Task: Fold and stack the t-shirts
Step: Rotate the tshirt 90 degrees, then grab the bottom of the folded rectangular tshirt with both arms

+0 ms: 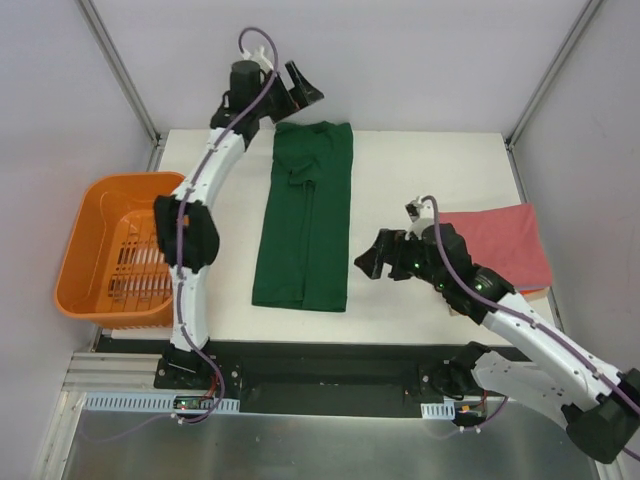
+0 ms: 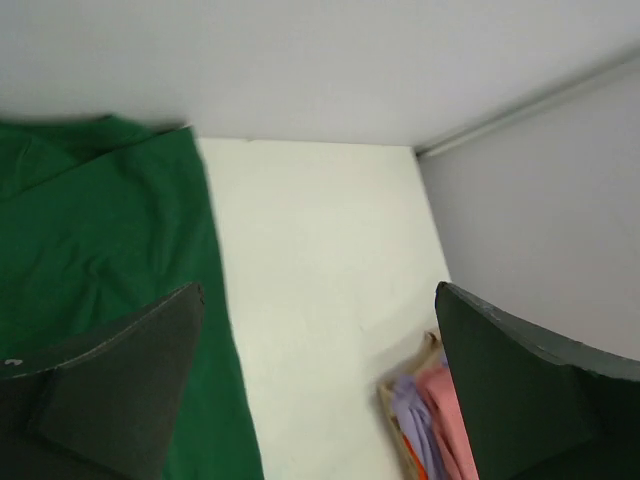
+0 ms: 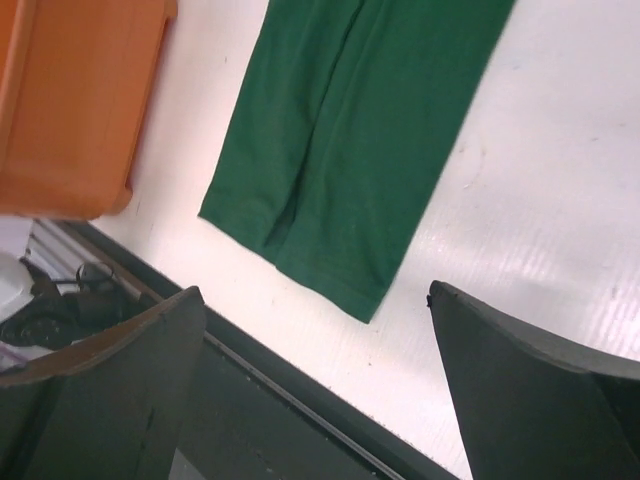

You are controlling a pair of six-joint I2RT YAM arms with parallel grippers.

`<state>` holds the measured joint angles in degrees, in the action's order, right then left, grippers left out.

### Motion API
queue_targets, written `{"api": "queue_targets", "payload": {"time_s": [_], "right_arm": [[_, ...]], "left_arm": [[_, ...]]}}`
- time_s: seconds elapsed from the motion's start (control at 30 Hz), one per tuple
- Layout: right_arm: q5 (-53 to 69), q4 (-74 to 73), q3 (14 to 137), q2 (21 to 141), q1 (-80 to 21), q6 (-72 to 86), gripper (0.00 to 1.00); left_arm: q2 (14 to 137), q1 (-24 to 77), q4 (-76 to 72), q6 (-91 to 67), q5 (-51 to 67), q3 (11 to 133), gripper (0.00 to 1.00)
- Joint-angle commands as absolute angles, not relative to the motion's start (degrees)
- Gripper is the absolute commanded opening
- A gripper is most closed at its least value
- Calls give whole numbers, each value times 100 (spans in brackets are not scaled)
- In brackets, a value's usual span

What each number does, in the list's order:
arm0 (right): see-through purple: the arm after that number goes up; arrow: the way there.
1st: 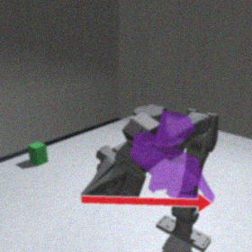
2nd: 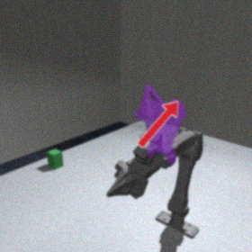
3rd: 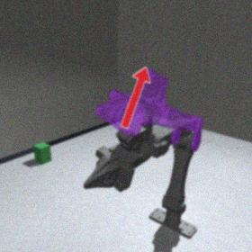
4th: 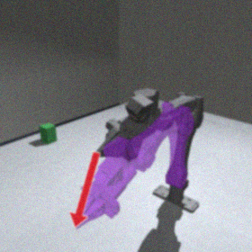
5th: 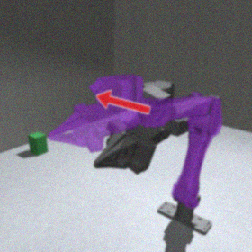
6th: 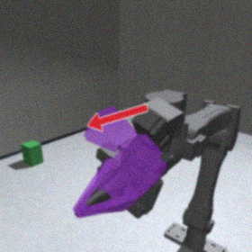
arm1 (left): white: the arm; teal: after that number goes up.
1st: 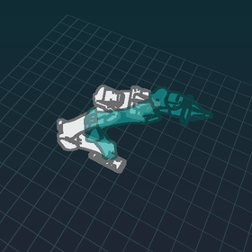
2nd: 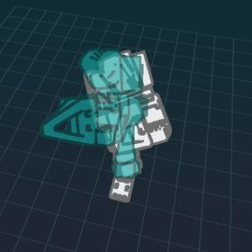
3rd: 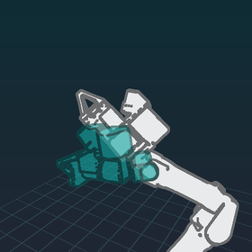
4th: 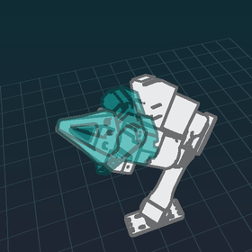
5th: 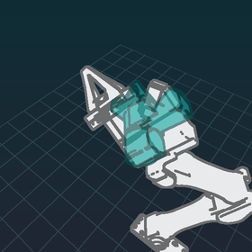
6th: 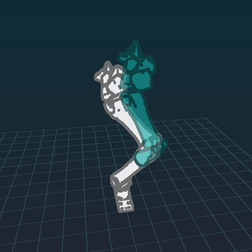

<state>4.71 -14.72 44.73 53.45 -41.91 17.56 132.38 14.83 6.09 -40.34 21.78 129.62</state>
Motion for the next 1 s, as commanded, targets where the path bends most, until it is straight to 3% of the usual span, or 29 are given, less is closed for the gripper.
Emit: {"api": "queue_targets", "payload": {"time_s": [0.0, 0.23, 0.4, 0.73, 0.97], "right_arm": [[358, -1125, 3990, 4686, -4025, 1971, 96], [809, -1731, 3727, 4245, -4323, 2056, 96], [458, -1319, 3411, 4464, -4938, 2232, 96], [-501, -880, 3463, 5914, -5642, 2294, 96], [-220, -677, 3928, 6977, -5713, 2066, 96]], "left_arm": [[10666, 1643, 316, -3139, 2699, 11405, 99], [7238, 1828, 492, -3093, 1478, 7134, 99], [5961, 1881, 1361, -3594, 1318, 5268, 99], [4255, 1890, 2838, -4156, 616, 3342, 99], [4297, 1890, 2716, -4351, 905, 2611, 94]]}}
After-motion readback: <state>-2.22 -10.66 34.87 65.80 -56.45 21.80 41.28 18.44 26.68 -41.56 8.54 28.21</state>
